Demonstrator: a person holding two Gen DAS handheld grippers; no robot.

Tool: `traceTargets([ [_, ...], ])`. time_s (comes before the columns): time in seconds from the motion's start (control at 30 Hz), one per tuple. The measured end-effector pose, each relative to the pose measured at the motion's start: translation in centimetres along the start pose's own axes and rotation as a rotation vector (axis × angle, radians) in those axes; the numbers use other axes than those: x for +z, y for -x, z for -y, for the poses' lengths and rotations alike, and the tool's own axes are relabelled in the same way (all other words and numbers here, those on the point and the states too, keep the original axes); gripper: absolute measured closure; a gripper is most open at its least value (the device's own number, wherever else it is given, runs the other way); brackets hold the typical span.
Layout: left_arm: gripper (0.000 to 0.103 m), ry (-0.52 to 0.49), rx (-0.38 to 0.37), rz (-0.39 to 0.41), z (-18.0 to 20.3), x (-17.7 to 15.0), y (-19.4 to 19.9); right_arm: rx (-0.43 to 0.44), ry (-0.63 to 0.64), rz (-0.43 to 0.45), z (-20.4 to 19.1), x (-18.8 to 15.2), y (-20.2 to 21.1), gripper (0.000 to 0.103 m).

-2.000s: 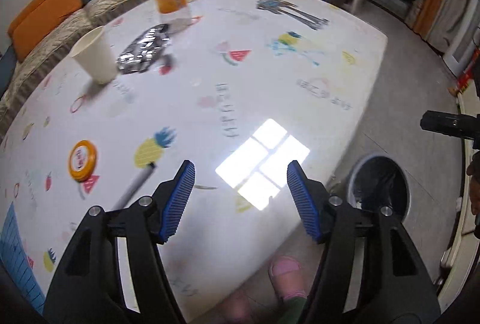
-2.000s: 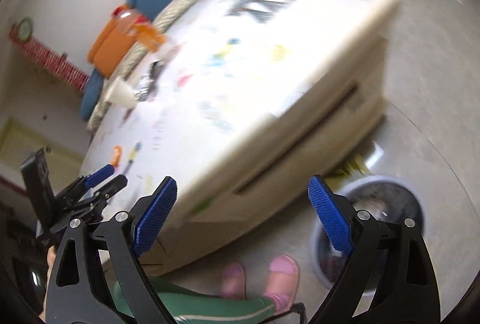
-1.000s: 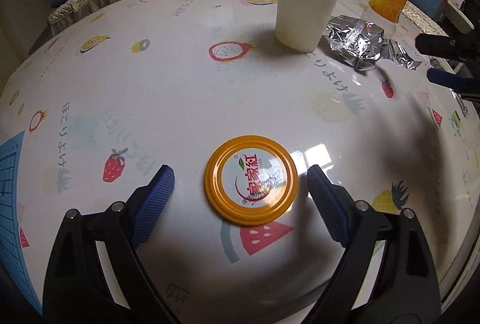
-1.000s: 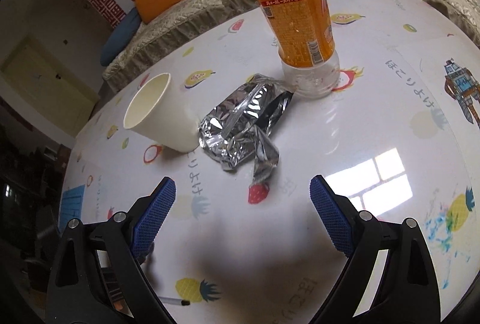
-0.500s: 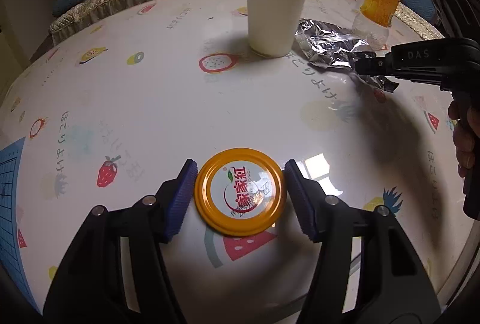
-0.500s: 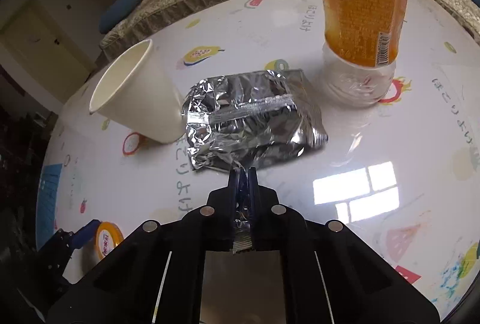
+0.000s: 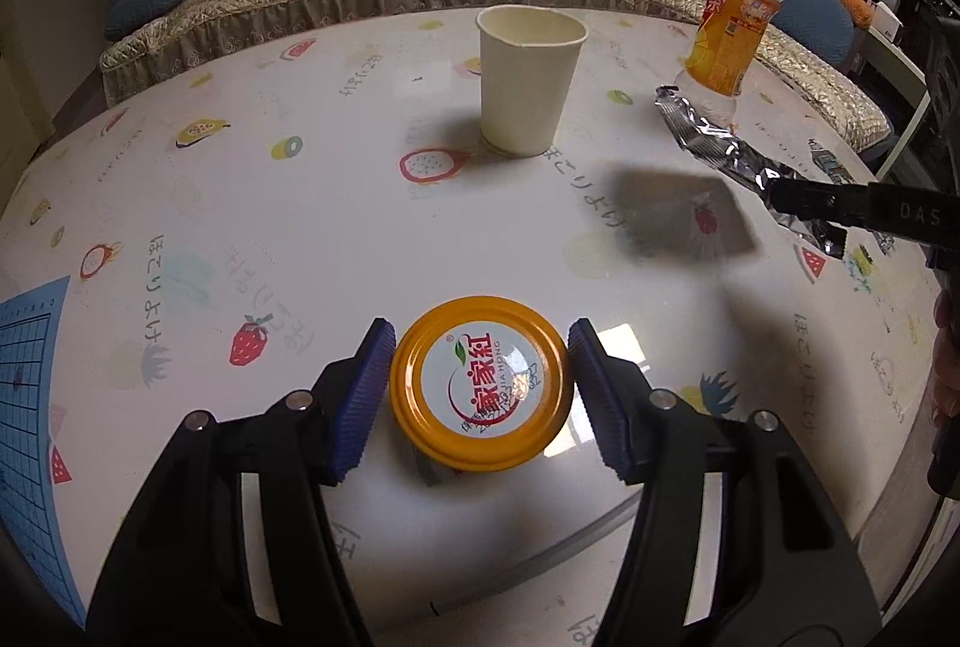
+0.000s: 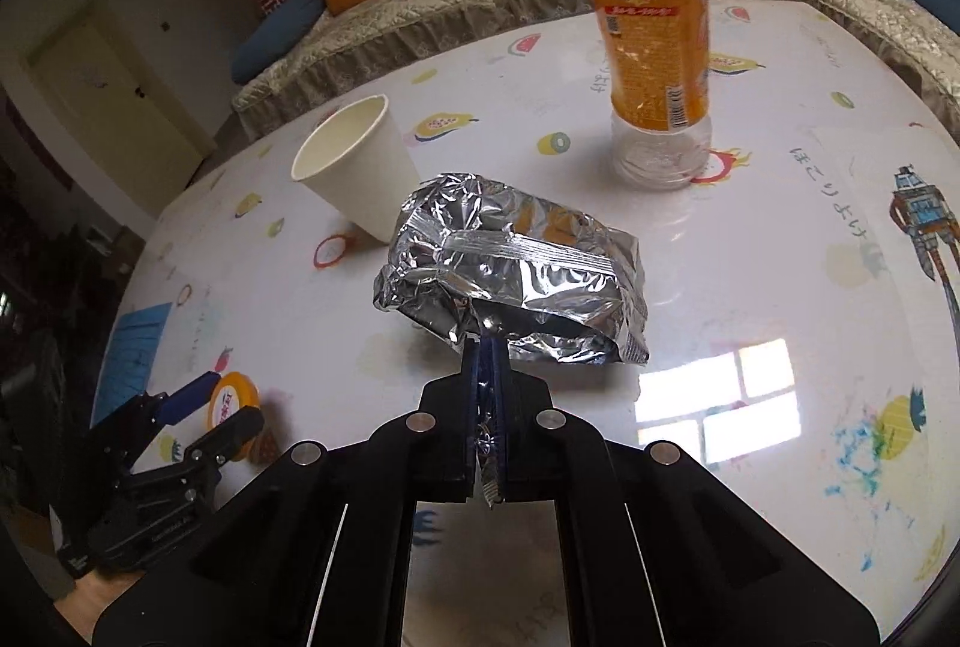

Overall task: Collect trash
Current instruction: 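Grasp the orange jar lid with the left gripper while the right grasps the foil packet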

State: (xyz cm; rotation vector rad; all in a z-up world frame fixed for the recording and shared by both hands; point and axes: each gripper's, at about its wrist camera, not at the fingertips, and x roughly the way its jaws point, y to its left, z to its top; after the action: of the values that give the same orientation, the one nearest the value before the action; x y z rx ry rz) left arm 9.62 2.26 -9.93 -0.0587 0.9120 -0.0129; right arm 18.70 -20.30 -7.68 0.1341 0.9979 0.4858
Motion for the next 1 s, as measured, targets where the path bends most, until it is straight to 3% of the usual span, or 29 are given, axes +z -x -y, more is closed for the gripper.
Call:
traceTargets([
  [0.23,0.046,-0.051,-0.04,0.045,2.8,0.3,3.8,-0.006,-0.031,0.069,1.4,-3.3,7.7,0.098],
  [0.57,0.045,-0.194,-0.152,0.079,12.0,-1.8,8.5,-0.066,-0.131,0.143,6.1,-11.9,18.9,0.098],
  [0.8,0.045,-0.308,-0.251,0.066,19.6,-5.3,10.4,-0.129,-0.245,0.164,10.6,-19.9,24.5,0.098],
  [1.0,0.045,-0.412,-0.338,-0.003,26.3,-10.6,10.4,-0.169,-0.349,0.156,13.8,-27.1,27.2,0.098],
])
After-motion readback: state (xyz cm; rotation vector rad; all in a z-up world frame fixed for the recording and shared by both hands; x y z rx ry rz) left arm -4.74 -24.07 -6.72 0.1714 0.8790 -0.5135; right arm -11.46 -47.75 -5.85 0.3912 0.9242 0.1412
